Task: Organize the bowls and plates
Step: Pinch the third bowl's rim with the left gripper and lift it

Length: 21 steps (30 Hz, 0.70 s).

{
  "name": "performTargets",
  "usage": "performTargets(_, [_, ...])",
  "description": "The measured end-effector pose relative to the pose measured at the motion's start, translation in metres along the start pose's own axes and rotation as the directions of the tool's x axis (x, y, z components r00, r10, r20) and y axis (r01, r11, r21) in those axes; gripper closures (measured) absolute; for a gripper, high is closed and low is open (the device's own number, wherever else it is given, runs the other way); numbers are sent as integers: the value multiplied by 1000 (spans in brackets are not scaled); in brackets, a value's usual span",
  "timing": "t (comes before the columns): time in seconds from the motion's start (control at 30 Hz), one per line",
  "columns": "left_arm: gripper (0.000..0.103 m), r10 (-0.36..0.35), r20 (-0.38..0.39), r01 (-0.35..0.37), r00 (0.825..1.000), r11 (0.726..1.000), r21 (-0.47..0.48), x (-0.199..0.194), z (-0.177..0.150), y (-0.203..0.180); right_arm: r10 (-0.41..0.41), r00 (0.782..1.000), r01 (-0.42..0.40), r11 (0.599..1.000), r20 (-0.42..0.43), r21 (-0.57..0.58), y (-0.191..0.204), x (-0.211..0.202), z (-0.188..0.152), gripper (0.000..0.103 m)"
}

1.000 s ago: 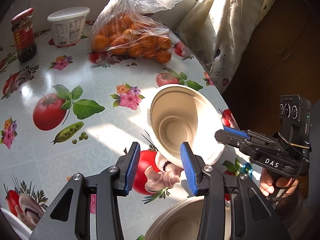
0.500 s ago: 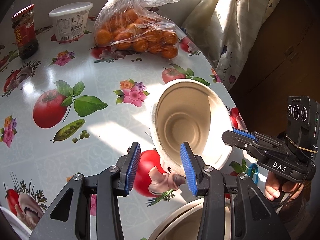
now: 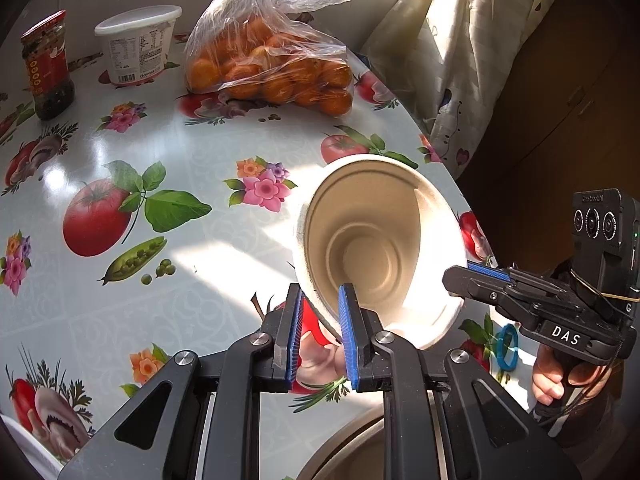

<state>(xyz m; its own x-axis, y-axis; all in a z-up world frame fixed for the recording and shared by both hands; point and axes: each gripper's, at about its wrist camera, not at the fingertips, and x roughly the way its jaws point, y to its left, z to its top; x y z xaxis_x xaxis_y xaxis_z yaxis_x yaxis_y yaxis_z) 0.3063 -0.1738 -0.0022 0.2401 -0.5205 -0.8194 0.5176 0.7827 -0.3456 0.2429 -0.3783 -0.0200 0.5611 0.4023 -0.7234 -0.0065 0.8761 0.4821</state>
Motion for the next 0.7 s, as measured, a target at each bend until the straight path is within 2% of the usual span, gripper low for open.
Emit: performTargets(0.7, [84, 3, 49, -4, 999, 1000, 10, -27, -13, -7, 26, 999, -26, 1000, 24, -12, 18, -20, -8, 86])
